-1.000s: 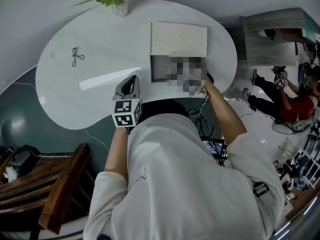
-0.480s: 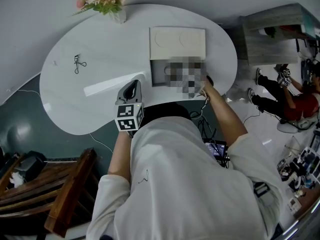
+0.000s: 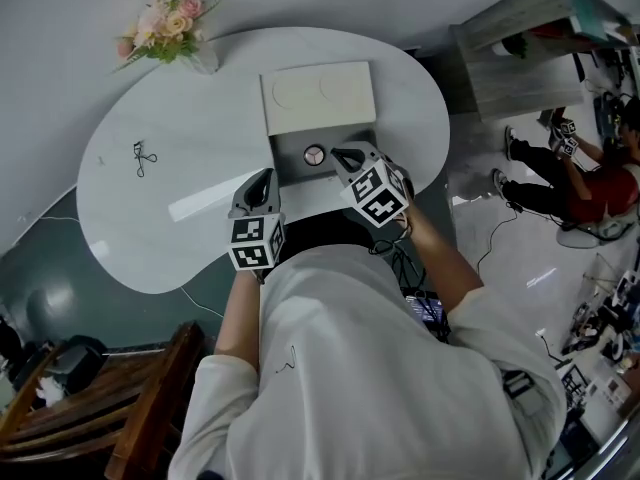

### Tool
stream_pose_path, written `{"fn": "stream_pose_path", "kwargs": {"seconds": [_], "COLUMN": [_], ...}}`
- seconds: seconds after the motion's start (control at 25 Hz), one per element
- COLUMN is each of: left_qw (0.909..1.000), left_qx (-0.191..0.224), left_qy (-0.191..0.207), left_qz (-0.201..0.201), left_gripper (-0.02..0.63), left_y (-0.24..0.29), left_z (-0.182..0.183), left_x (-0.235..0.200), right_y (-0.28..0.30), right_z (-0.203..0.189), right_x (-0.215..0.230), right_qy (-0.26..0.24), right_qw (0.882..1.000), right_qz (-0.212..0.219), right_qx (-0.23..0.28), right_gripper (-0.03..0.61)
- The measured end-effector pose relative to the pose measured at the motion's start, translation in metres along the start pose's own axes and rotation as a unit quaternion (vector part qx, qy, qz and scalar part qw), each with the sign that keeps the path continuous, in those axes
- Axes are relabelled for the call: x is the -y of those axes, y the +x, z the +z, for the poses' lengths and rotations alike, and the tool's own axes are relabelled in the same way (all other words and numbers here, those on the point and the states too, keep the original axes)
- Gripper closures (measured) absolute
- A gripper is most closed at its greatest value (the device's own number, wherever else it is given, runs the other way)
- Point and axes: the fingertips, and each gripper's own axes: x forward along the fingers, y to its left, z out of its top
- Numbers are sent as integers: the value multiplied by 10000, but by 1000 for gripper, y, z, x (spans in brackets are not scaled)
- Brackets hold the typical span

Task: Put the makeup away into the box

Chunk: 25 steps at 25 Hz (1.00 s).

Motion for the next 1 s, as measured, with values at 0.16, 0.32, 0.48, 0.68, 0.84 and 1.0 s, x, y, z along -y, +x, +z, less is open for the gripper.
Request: {"fn": "stream_pose_path", "kwargs": {"seconds": [0.16, 0.32, 0.48, 0.68, 0.84, 1.0], "left_qw": [10000, 9997, 9984, 9957, 9911, 9840], "left_qx": [-24, -20, 67, 357, 802, 1302], "left_qy": [21, 17, 182, 471, 702, 865], "left_qz": [-86, -262, -534, -714, -801, -854], "left_gripper": [596, 595, 595, 595, 596, 595], "left_y": [6, 10, 0, -28, -55, -89], "left_z": [-3, -3, 2, 11, 25, 41], "left_x": [15, 23, 36, 41, 39, 42], "right_y": [-15, -23, -44, -70, -94, -123], "right_z": [-10, -13, -11, -3, 7, 24], "right_x": [1, 2, -3, -19, -28, -43], "right_qy": [387, 868, 1443, 1767, 1884, 1870], "right_qw": [9982, 9916, 9782, 9594, 9385, 9201], "right_qz": [-306, -681, -1083, -1634, -2206, -2574], "right_qx": [343, 673, 1033, 1468, 1874, 2283], "right_gripper": [581, 581, 581, 581, 581, 581]}}
